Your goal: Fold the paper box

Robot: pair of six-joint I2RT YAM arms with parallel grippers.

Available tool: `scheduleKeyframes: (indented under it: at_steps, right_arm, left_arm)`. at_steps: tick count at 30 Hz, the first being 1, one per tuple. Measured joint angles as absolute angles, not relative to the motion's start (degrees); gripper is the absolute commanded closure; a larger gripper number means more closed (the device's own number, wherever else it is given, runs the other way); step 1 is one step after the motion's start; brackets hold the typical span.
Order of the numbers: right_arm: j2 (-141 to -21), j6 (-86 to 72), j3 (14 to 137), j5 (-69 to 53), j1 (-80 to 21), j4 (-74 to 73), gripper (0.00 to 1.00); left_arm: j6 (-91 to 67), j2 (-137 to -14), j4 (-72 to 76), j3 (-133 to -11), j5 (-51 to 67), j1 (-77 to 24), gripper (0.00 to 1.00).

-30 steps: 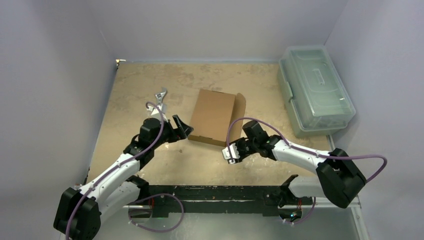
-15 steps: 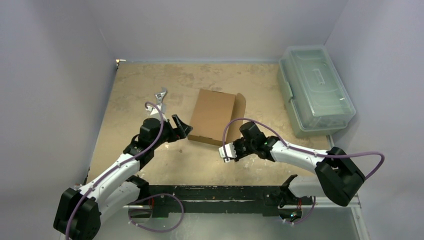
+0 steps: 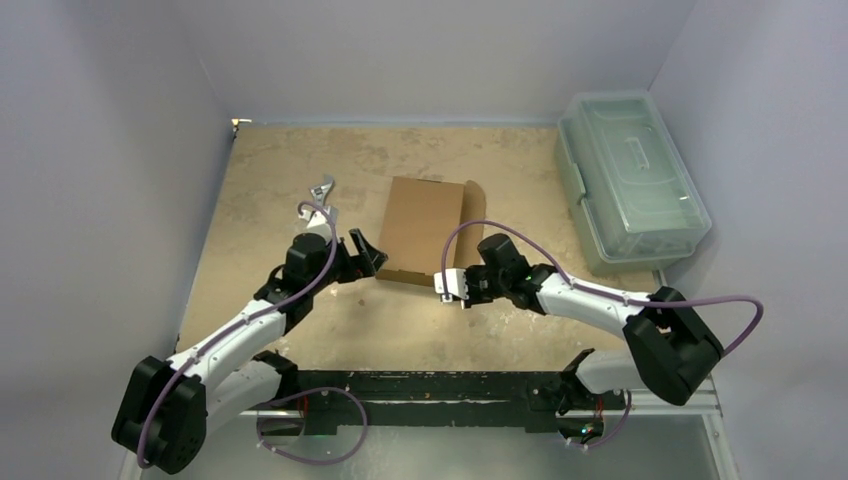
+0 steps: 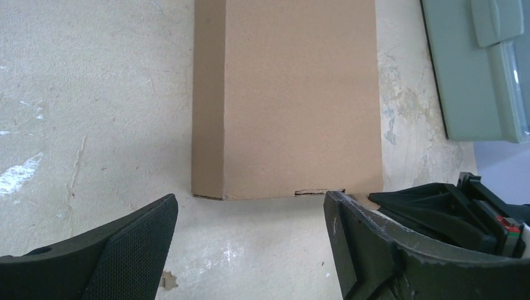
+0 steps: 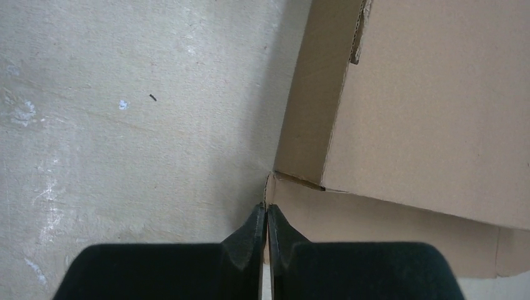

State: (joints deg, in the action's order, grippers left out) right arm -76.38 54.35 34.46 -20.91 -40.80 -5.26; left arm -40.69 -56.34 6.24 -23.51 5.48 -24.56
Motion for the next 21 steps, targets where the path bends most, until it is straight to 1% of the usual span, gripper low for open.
scheduleKeyframes:
  at_steps: [3, 11, 12, 15, 18, 21]
  right_arm:
    - [-76.66, 53.19, 34.83, -20.86, -40.66, -5.41, 1.0]
    - [-76.88, 49.95, 35.81, -21.21, -37.69, -6.15, 1.0]
    - [-76.9, 49.63, 35.92, -21.56, -37.26, -6.37, 1.0]
    - [-77.3, 48.73, 36.36, -22.09, -36.42, -6.61, 1.0]
    - [-78.81, 48.03, 37.6, -22.61, -35.86, -7.03, 1.0]
    - [-80.34, 47.27, 39.09, -23.51, -35.27, -7.49, 1.0]
  left_arm:
    - [-39.92, -57.25, 6.66, -23.51, 5.34, -24.56, 0.14]
    - [-37.85, -60.47, 10.98, -23.51, 4.36, -24.56, 0.13]
    - [-37.76, -60.84, 11.75, -23.51, 4.23, -24.56, 0.1]
    - [-37.34, -62.41, 14.22, -23.51, 4.03, -24.56, 0.07]
    - [-37.34, -63.75, 16.47, -23.51, 3.99, -24.56, 0.08]
    - [-37.5, -65.14, 19.22, -23.49, 4.03, -24.56, 0.11]
